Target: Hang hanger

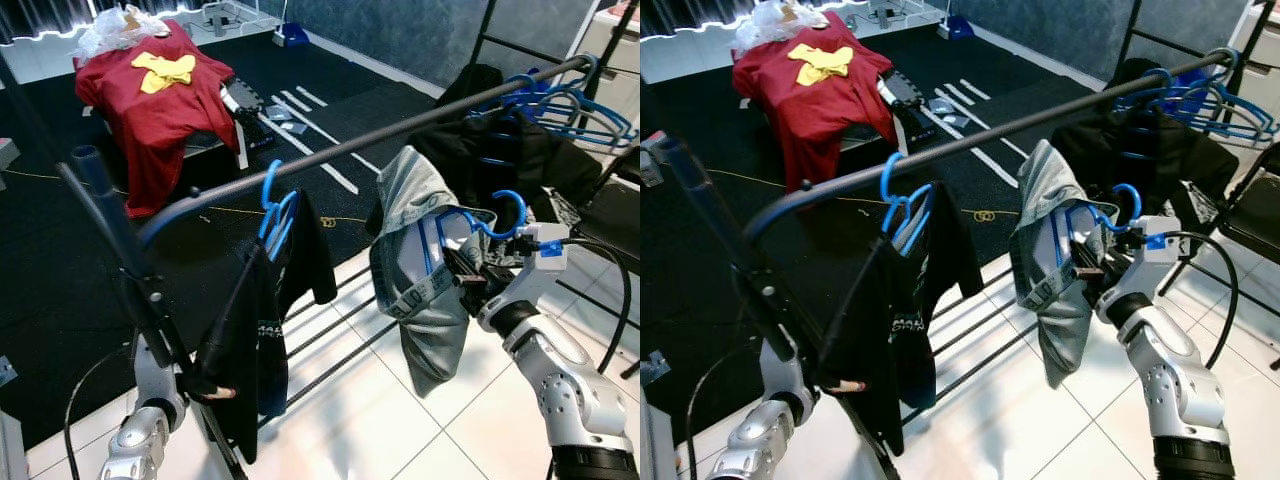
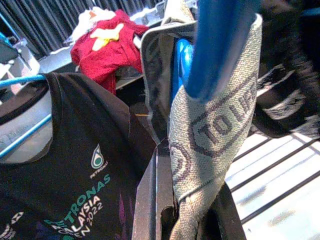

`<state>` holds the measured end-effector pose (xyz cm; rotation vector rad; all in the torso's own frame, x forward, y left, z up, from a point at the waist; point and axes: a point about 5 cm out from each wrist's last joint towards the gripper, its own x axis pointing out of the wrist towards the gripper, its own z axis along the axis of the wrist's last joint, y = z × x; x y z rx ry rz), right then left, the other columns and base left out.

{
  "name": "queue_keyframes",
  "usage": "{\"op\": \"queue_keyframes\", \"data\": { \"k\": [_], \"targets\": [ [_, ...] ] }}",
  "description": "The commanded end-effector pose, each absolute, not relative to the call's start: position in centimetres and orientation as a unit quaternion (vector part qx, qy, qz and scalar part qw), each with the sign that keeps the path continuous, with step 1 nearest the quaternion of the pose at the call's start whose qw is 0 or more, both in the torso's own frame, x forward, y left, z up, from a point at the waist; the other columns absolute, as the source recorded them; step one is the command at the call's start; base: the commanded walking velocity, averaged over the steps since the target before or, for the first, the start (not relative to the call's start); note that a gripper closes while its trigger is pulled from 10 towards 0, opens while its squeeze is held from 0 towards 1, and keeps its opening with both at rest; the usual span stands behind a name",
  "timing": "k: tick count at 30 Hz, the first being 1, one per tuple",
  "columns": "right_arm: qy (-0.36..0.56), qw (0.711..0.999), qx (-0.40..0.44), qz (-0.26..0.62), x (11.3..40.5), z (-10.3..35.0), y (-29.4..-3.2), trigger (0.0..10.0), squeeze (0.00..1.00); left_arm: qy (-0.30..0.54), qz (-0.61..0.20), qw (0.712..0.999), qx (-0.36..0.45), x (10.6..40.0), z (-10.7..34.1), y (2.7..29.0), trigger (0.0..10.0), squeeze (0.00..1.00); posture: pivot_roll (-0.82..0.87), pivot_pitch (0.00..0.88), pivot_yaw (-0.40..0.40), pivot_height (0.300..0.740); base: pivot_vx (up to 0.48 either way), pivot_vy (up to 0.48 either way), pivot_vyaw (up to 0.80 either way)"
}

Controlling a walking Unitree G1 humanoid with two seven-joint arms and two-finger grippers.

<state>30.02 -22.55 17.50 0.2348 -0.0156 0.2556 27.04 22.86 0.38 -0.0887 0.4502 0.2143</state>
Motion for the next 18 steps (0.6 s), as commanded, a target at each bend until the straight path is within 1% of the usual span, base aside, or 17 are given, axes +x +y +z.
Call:
{"op": "queue_keyframes", "data": {
  "k": [1,2,7,8,9,10,11,12,15,18],
  "targets": [
    [-0.007,0.984,0.117,0.136,29.9,17.8,-22.3,10.0,0.00,0.264,0.209,0.941,-0.026,25.1,-0.5,26.2,10.0,0.00,-0.06,0.125,0.017,0.740,0.000,0.000,0.00],
    [-0.007,0.984,0.116,0.137,29.9,17.8,-22.3,10.0,0.00,0.266,0.220,0.938,-0.025,24.9,-0.4,26.4,10.0,0.00,-0.06,0.125,0.017,0.740,0.000,0.000,0.00],
    [-0.008,0.984,0.115,0.137,29.9,17.9,-22.3,10.0,0.00,0.262,0.222,0.939,-0.016,24.8,-0.3,26.8,10.0,0.00,-0.06,0.127,0.017,0.740,0.000,0.000,0.00],
    [-0.009,0.984,0.114,0.135,30.0,18.1,-22.4,10.0,0.00,0.255,0.218,0.942,0.009,24.8,0.1,27.3,10.0,0.00,-0.06,0.128,0.016,0.740,0.000,0.000,0.00],
    [-0.009,0.984,0.114,0.135,30.0,18.1,-22.4,10.0,0.00,0.255,0.218,0.942,0.009,24.8,0.1,27.3,10.0,0.00,-0.06,0.128,0.016,0.740,0.000,0.000,0.00],
    [-0.012,0.984,0.113,0.134,30.1,18.4,-22.5,10.0,0.00,0.243,0.211,0.946,0.045,24.8,0.6,28.0,10.0,0.00,-0.06,0.133,0.017,0.740,0.000,0.000,0.00],
    [-0.012,0.984,0.113,0.134,30.1,18.4,-22.5,10.0,0.00,0.243,0.211,0.946,0.045,24.8,0.6,28.0,10.0,0.00,-0.06,0.133,0.017,0.740,0.000,0.000,0.00],
    [-0.014,0.984,0.113,0.134,30.1,18.6,-22.5,10.0,0.00,0.232,0.203,0.948,0.074,24.6,1.1,28.8,10.0,0.00,-0.06,0.135,0.015,0.740,0.000,0.000,0.00],
    [-0.014,0.984,0.112,0.136,30.2,18.7,-22.5,10.0,0.00,0.225,0.195,0.950,0.097,24.4,1.6,29.5,10.0,0.00,-0.05,0.136,0.015,0.740,0.000,0.000,0.00],
    [-0.013,0.984,0.112,0.137,30.2,18.7,-22.4,10.0,0.00,0.224,0.190,0.951,0.095,24.2,1.6,29.6,10.0,0.00,-0.05,0.138,0.016,0.740,0.000,0.000,0.00]
  ]
}}
